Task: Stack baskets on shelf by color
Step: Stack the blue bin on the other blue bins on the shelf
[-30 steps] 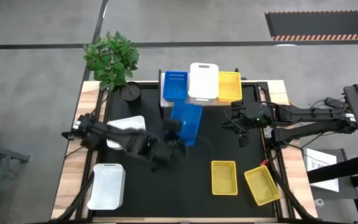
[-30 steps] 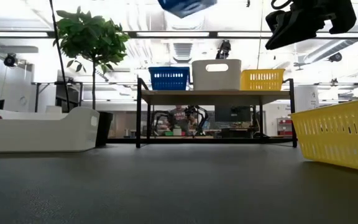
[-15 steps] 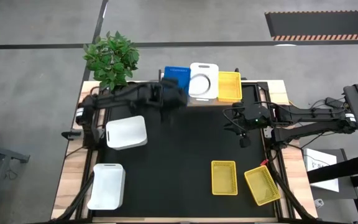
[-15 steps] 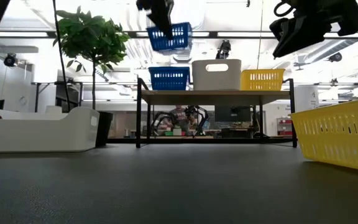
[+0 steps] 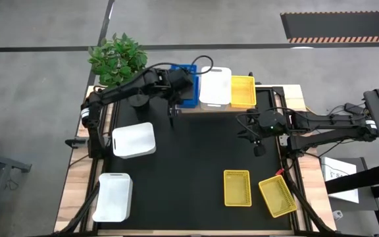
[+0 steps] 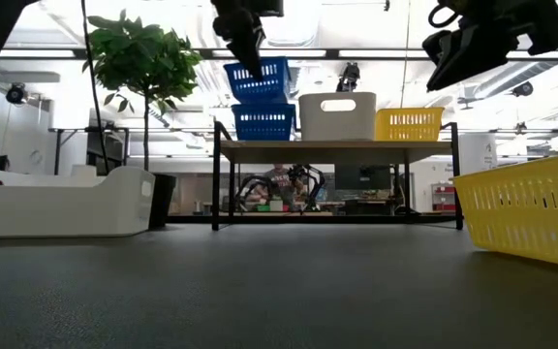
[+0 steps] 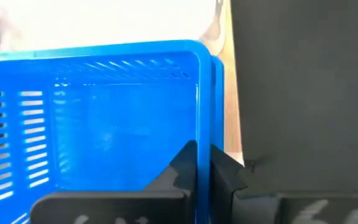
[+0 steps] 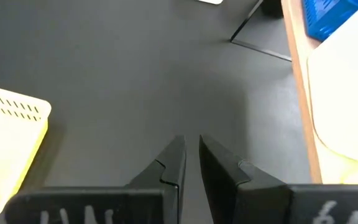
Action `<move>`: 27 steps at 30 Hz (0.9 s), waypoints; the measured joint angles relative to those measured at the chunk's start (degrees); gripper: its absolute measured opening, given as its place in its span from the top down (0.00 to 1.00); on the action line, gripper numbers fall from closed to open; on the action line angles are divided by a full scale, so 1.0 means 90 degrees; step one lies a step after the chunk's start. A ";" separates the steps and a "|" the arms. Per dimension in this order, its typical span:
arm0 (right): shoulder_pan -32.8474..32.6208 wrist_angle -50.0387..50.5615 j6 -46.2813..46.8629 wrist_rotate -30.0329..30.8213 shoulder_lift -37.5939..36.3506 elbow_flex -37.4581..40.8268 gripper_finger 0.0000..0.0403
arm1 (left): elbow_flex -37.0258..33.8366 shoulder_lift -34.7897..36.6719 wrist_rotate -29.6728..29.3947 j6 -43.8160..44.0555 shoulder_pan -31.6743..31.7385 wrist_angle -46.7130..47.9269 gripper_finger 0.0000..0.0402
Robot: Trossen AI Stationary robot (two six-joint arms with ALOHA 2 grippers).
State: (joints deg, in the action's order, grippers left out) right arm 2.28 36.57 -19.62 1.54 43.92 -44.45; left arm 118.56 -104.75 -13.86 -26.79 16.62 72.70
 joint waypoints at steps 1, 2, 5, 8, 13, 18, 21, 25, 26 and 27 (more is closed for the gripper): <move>-0.0001 0.0001 0.0001 -0.0002 -0.0003 0.0000 0.91 | 0.0000 0.0000 0.0012 -0.0058 0.0000 -0.0048 1.00; -0.0002 0.0001 -0.0001 -0.0002 -0.0003 0.0000 0.91 | 0.0000 0.0000 0.0021 -0.0070 0.0000 -0.0098 1.00; 0.0000 -0.0007 -0.0048 0.0000 0.0000 0.0000 0.91 | 0.0000 -0.0024 0.0021 -0.0067 0.0007 -0.0198 1.00; -0.0002 -0.0015 -0.0036 -0.0002 0.0000 0.0000 0.91 | -0.0010 -0.0056 0.0023 -0.0065 0.0019 -0.0198 1.00; 0.0000 -0.0016 0.0066 0.0000 0.0000 0.0000 0.91 | -0.0183 -0.0066 0.0026 -0.0022 0.0022 -0.0211 1.00; -0.0001 -0.0016 0.0071 -0.0002 0.0000 0.0000 0.91 | -0.0464 -0.0070 0.0033 0.0105 0.0022 -0.0496 1.00; 0.0000 -0.0016 0.0119 -0.0001 0.0000 0.0000 0.91 | -0.0586 -0.0070 0.0033 0.0101 0.0022 -0.0570 1.00; 0.0000 -0.0013 0.0188 0.0000 0.0000 0.0000 0.91 | -0.0693 -0.0070 0.0030 0.0105 0.0022 -0.0622 1.00; -0.0001 -0.0013 0.0186 0.0000 0.0000 0.0000 0.91 | -0.0704 -0.0070 0.0029 0.0105 0.0022 -0.0678 1.00; -0.0002 -0.0011 0.0184 0.0000 0.0000 0.0000 0.91 | -0.0704 -0.0070 0.0028 0.0105 0.0022 -0.0738 1.00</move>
State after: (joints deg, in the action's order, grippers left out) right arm 2.27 36.47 -17.97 1.54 43.92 -44.45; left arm 112.22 -105.38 -13.61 -25.85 16.82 66.06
